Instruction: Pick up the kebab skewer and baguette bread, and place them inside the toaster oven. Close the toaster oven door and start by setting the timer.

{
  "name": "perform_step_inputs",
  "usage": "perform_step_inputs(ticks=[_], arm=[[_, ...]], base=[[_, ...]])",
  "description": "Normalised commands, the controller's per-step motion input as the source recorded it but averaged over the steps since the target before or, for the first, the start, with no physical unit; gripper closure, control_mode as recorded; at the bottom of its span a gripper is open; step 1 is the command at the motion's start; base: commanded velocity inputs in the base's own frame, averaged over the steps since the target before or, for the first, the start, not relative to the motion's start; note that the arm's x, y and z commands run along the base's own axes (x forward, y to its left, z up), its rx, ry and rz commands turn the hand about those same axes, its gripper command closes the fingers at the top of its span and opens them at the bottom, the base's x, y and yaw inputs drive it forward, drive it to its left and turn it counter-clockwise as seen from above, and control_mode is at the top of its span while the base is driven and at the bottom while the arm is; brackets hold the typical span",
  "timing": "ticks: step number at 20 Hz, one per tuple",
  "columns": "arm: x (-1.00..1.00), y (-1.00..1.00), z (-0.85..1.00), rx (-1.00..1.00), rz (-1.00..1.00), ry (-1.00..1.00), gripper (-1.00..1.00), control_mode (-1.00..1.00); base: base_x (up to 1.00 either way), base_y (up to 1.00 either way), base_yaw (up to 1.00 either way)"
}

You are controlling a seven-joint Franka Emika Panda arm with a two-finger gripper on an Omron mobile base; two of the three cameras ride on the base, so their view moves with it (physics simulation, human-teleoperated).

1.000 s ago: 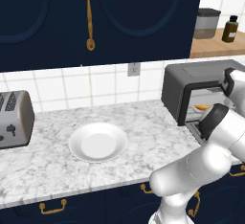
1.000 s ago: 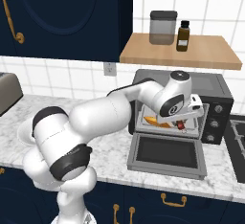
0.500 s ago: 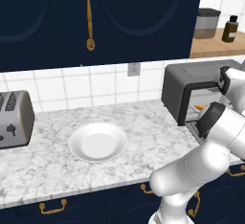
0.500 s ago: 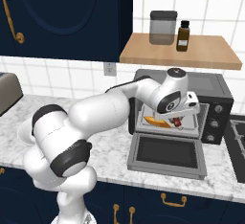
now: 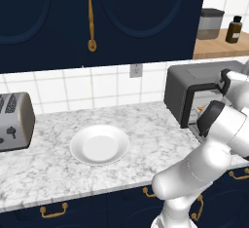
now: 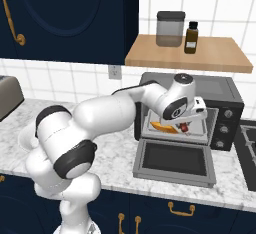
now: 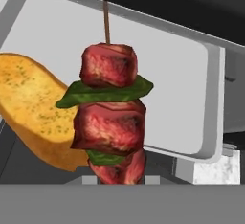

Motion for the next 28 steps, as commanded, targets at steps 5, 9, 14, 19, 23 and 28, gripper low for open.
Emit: perform_step_inputs(ticks=[5, 9, 14, 19, 23, 28], arm=[[0.11, -0.01, -0.15, 0.06, 0.00, 0.00, 1.00, -1.00], [0.12, 0.00, -0.19, 0.06, 0.00, -0.02, 1.00, -1.00], [0.16, 0.00, -0.17, 0.06, 0.00, -0.04, 1.00, -1.00], [0.10, 0.00, -0.10, 0.05, 0.00, -0.05, 1.00, -1.00], [0.13, -0.17, -0.01, 0.02, 0.00, -0.04, 1.00, -1.00], [0.04, -0.11, 0.00, 0.00, 0.00, -0.01, -1.00, -1.00]], base=[[0.00, 0.00, 0.00], [0.00, 0.00, 0.00], [0.00, 0.00, 0.00], [0.00, 0.00, 0.00], [0.00, 0.00, 0.00], [0.00, 0.00, 0.00]])
